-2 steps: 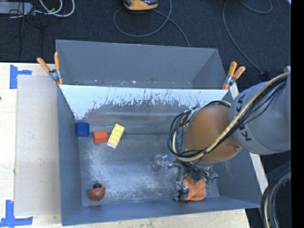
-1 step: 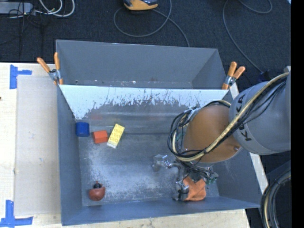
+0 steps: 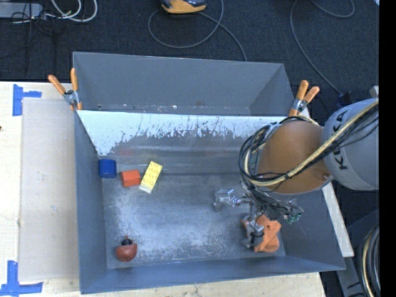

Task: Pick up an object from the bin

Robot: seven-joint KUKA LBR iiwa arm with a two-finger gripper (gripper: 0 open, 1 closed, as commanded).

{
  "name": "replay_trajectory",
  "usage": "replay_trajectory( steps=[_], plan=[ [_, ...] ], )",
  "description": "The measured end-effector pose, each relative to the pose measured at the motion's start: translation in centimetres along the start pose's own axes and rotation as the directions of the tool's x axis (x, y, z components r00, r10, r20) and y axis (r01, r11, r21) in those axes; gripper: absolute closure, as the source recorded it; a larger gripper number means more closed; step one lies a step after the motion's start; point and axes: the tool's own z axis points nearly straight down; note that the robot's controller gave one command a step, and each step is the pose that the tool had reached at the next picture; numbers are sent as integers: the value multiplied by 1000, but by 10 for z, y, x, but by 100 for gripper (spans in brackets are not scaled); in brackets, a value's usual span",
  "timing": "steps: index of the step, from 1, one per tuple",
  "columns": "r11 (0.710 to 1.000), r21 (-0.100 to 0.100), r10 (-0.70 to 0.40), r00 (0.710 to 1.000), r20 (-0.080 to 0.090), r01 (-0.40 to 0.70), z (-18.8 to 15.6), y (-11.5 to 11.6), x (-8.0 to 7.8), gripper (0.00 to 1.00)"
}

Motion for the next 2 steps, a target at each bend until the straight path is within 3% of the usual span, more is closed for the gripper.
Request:
replay_trajectory(
  steps=[1,2],
  plan=[
    [1000,4,-4,1000,1,4,4,-10,37,0],
    [997,-4,-76,997,-2,76,2,-46,36,0]
  ],
)
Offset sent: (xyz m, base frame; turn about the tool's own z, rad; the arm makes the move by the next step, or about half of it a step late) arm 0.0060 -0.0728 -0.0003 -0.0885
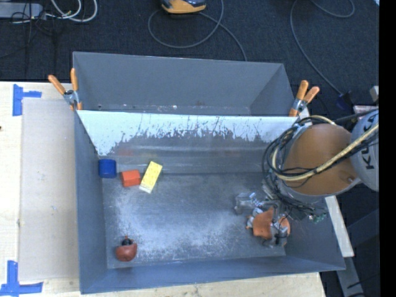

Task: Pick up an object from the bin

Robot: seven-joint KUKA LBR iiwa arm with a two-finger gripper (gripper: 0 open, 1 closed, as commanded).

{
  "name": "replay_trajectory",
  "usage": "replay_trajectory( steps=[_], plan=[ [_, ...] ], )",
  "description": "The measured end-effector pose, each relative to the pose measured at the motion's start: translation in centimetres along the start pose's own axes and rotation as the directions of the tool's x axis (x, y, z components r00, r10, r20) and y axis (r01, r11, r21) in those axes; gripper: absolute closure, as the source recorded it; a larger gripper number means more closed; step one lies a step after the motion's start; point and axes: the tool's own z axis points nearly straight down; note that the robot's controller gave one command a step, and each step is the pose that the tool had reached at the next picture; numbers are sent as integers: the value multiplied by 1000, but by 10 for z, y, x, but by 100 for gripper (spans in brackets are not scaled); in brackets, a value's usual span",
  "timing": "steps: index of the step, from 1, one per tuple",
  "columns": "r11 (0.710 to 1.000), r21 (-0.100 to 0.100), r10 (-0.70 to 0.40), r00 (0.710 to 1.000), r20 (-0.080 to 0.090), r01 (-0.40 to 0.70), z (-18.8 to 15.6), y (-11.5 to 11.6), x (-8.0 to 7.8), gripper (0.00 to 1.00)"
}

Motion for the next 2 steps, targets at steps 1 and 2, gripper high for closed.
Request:
replay_trajectory(
  steps=[1,2],
  plan=[
    [1000,6,15,1000,6,-15,3,-38,20,0],
    [999,-3,48,999,0,-48,-8,-37,43,100]
  ],
)
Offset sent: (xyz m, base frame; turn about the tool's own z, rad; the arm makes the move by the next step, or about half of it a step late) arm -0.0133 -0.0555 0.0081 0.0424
